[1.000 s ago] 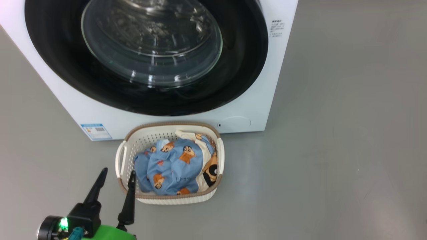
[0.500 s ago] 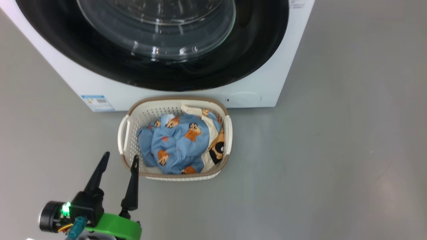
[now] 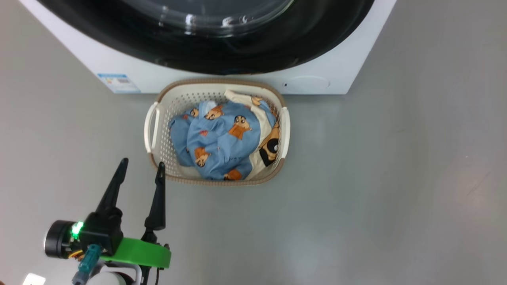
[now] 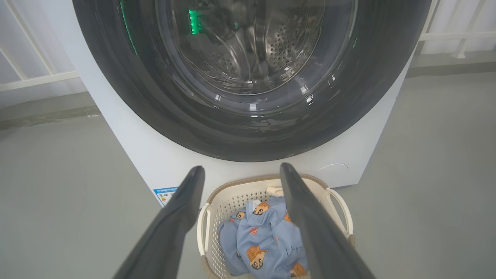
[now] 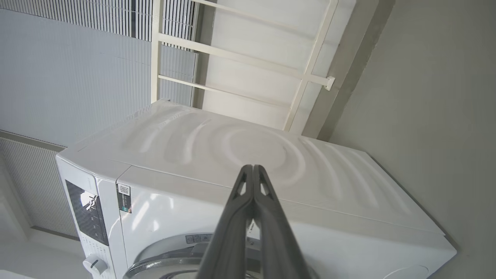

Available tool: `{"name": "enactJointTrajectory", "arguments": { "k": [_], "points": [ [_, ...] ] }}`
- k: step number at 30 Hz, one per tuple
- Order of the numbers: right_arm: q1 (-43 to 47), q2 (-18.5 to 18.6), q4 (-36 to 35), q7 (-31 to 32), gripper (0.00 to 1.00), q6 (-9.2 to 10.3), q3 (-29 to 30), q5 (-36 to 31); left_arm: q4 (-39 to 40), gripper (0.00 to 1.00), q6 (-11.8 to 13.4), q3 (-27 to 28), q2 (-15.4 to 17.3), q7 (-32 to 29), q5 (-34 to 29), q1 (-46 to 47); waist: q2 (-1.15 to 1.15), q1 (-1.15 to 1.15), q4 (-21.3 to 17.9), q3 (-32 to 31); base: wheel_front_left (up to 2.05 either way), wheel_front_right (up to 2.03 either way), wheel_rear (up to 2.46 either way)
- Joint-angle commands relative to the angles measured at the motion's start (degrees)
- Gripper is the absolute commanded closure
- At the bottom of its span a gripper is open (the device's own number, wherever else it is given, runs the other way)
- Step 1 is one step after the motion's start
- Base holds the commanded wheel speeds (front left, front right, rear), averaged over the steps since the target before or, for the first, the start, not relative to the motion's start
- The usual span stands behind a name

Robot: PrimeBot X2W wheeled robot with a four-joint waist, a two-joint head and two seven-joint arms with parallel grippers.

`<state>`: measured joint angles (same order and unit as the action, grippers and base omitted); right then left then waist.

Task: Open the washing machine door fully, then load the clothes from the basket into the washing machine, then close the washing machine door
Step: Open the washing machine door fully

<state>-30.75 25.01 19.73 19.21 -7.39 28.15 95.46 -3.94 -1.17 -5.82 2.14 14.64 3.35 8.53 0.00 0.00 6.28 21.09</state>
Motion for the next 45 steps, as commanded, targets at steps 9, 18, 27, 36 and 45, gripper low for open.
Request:
{"name": "enactJointTrajectory", "arguments": {
  "k": [9,18,27,36,45],
  "points": [
    [-7.56,2.20,-3.17,7.42,1.00,-0.10,-2.01,-2.51,2.78,0.00,1.86,1.21,0.74,0.36,0.35,1.17,0.00,0.00,2.61,4.44,0.00,0.00,0.00],
    [-13.36,2.53,-4.38,10.45,1.00,-0.10,-4.78,-4.81,3.19,0.00,3.13,-0.48,0.74,0.36,1.02,0.86,0.00,0.00,4.17,6.23,0.00,0.00,0.00],
    [-17.18,2.45,-5.55,12.19,1.00,-0.10,-8.17,-5.84,3.70,0.00,4.36,-2.42,0.74,0.36,1.69,0.46,0.00,0.00,5.44,8.56,0.00,0.00,0.00],
    [-21.24,2.74,-6.41,13.22,1.00,-0.10,-12.30,-6.82,4.34,0.00,5.73,-4.91,0.74,0.36,2.76,0.36,0.00,0.00,7.24,10.93,0.00,0.00,0.00],
    [-25.80,4.07,-6.88,14.52,1.00,-0.10,-15.88,-7.07,5.40,0.00,8.19,-7.71,0.74,0.36,4.76,0.62,0.00,0.00,9.33,14.09,0.00,0.00,0.00]
  ]
}}
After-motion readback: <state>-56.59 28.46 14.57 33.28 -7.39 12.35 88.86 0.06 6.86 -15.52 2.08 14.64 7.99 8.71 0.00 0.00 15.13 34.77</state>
